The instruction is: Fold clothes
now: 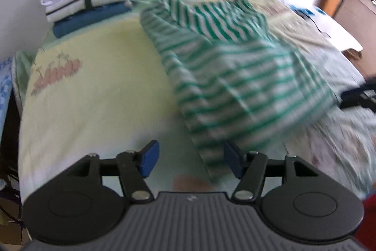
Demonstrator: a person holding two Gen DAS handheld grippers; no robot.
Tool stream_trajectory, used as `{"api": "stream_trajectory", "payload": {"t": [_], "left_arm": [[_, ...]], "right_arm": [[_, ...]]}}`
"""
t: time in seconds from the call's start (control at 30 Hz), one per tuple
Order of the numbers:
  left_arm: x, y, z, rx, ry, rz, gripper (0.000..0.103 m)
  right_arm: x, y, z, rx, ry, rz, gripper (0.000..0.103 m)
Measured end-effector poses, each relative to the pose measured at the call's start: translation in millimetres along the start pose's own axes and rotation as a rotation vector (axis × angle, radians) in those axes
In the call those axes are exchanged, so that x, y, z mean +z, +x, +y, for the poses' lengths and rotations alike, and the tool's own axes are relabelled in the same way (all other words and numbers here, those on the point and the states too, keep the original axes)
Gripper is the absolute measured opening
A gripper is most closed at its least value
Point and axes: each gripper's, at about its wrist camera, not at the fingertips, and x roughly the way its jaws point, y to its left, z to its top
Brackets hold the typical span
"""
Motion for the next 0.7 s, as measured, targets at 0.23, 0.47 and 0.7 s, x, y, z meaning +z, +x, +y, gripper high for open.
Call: {"api": "stream_trajectory", "payload": {"t": [0.23, 0.47, 0.7], "left_arm": [[-12.4, 15.3, -9.2, -0.033, -0.067, 0.014, 0.053], [-14.0, 22.2, -26.4, -0.043, -0.036, 0.002, 0.012], [-12.8, 4.1, -41.1, -0.073, -0.020, -0.023, 0.008]], "right_arm": [[-8.7, 13.4, 10.6, -0.011, -0.106, -0.066, 0.042], [-5.6, 22.3, 14.9, -0.007, -0.192, -0.059, 0.022], [1.5, -0.4, 3.8, 0.005, -0.340, -0.007, 0.011]]}}
